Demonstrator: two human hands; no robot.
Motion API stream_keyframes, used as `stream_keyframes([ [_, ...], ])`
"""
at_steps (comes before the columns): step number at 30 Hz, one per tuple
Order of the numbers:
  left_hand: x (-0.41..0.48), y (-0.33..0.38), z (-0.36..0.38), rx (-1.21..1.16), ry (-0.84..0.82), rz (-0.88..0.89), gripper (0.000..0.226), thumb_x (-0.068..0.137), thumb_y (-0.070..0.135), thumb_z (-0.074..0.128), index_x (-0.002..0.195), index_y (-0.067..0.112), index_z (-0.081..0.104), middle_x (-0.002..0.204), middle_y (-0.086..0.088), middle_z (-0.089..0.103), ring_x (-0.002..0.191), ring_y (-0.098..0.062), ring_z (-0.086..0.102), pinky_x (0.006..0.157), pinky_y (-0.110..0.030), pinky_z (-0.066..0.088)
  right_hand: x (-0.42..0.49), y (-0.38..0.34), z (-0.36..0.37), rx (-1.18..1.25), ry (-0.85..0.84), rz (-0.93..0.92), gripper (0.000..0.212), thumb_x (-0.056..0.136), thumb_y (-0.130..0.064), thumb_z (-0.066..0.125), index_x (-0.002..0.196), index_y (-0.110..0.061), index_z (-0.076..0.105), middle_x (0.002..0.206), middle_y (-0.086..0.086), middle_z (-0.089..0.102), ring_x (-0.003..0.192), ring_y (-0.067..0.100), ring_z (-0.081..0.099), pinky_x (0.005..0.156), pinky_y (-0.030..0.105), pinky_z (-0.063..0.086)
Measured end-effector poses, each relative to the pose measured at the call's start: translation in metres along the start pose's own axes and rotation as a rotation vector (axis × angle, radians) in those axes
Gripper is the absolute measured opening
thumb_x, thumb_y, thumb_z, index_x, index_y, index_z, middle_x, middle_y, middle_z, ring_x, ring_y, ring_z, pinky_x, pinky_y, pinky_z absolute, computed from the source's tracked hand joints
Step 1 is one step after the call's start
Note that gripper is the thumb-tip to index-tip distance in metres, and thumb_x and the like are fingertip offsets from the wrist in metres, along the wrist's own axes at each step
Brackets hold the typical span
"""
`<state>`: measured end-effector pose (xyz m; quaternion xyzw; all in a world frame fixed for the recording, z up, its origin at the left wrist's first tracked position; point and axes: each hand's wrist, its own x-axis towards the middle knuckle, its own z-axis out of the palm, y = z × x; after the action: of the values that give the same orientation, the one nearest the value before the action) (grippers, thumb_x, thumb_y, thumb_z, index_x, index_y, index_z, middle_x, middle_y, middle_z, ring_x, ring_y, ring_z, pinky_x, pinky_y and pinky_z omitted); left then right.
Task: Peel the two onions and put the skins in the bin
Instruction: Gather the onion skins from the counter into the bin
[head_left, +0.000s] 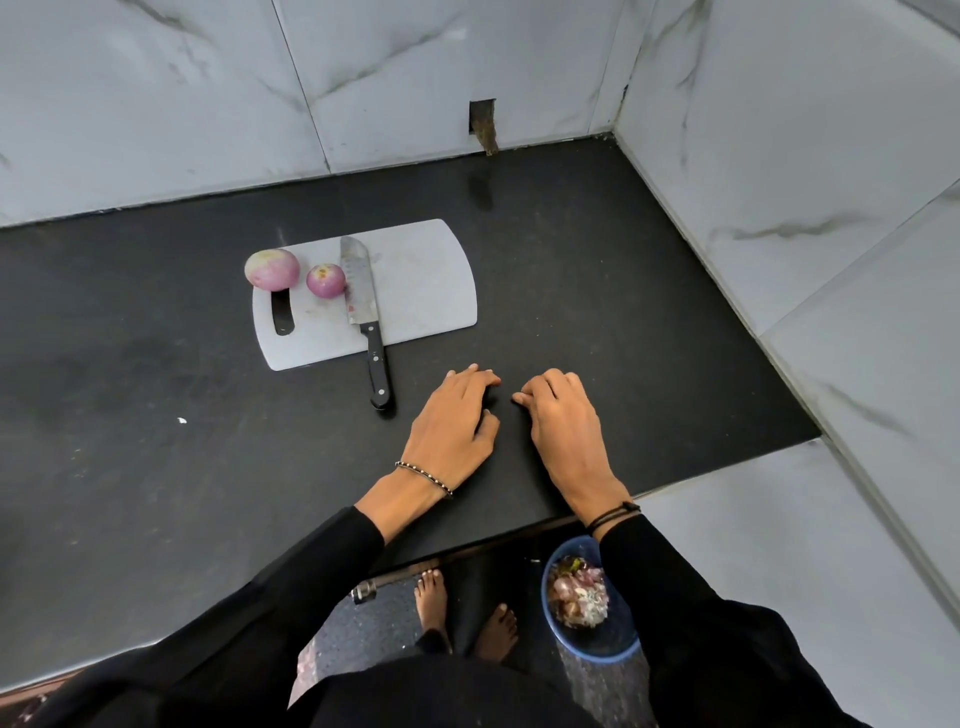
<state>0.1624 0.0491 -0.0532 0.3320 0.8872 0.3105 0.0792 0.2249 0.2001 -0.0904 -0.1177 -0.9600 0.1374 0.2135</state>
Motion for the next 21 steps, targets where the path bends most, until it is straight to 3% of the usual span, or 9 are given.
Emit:
stream_keyframes([
  [5, 0.006, 0.003, 0.003, 0.016, 0.017, 0.02, 0.041, 0.092, 0.009, 0.053, 0.133, 0.009, 0.051, 0.14, -0.01, 0.052, 0.142, -0.02, 0.036, 0.119, -0.021, 0.007, 0.002, -0.001, 0.006, -0.042, -0.005, -0.013, 0.013, 0.099, -0.013, 0.063, 0.09, -0.004, 0.062, 0.087, 0.012, 0.06, 0.078, 0.027, 0.056, 0.056, 0.034, 0.05],
  [9, 0.007, 0.01, 0.009, 0.002, 0.029, 0.037, 0.04, 0.091, 0.007, 0.053, 0.131, 0.009, 0.051, 0.14, -0.009, 0.052, 0.14, -0.02, 0.038, 0.118, -0.019, 0.007, 0.007, 0.001, 0.0, 0.097, -0.116, 0.138, 0.012, 0.101, -0.013, 0.061, 0.093, -0.004, 0.063, 0.093, 0.013, 0.063, 0.086, 0.029, 0.057, 0.074, 0.037, 0.049],
  [11, 0.005, 0.013, 0.013, -0.005, 0.033, 0.053, 0.04, 0.091, 0.007, 0.053, 0.13, 0.009, 0.052, 0.138, -0.008, 0.054, 0.139, -0.02, 0.04, 0.117, -0.018, 0.007, 0.005, 0.007, -0.012, 0.249, -0.126, 0.303, 0.015, 0.101, -0.018, 0.062, 0.091, -0.007, 0.066, 0.093, 0.008, 0.067, 0.09, 0.024, 0.06, 0.08, 0.026, 0.042],
  [15, -0.002, 0.02, 0.02, -0.027, 0.046, 0.088, 0.041, 0.09, 0.007, 0.053, 0.131, 0.011, 0.051, 0.136, -0.005, 0.055, 0.135, -0.02, 0.044, 0.119, -0.019, 0.011, -0.013, 0.023, -0.048, 0.429, -0.083, 0.559, 0.019, 0.1, -0.03, 0.065, 0.092, -0.013, 0.07, 0.08, -0.005, 0.067, 0.078, 0.01, 0.061, 0.071, 0.007, 0.038],
  [16, -0.006, 0.023, 0.022, -0.022, 0.049, 0.116, 0.041, 0.09, 0.006, 0.053, 0.13, 0.01, 0.052, 0.134, -0.005, 0.056, 0.133, -0.02, 0.046, 0.119, -0.02, 0.013, -0.021, 0.026, -0.055, 0.458, -0.074, 0.607, 0.021, 0.099, -0.033, 0.065, 0.093, -0.015, 0.071, 0.078, -0.009, 0.066, 0.077, 0.008, 0.062, 0.073, 0.008, 0.041],
  [19, -0.019, 0.04, 0.032, -0.016, 0.026, 0.273, 0.039, 0.087, 0.002, 0.053, 0.126, 0.007, 0.055, 0.129, -0.006, 0.059, 0.127, -0.022, 0.052, 0.12, -0.025, 0.021, -0.047, 0.037, -0.073, 0.568, -0.007, 0.745, 0.023, 0.097, -0.042, 0.066, 0.095, -0.02, 0.073, 0.079, -0.01, 0.07, 0.077, 0.008, 0.067, 0.077, 0.028, 0.055],
  [21, -0.032, 0.055, 0.043, -0.035, -0.007, 0.408, 0.039, 0.086, -0.001, 0.054, 0.124, 0.004, 0.059, 0.127, -0.008, 0.061, 0.125, -0.022, 0.054, 0.118, -0.033, 0.029, -0.066, 0.039, -0.085, 0.631, 0.053, 0.804, 0.023, 0.098, -0.042, 0.066, 0.095, -0.02, 0.072, 0.078, -0.008, 0.071, 0.07, 0.006, 0.066, 0.072, 0.028, 0.055],
])
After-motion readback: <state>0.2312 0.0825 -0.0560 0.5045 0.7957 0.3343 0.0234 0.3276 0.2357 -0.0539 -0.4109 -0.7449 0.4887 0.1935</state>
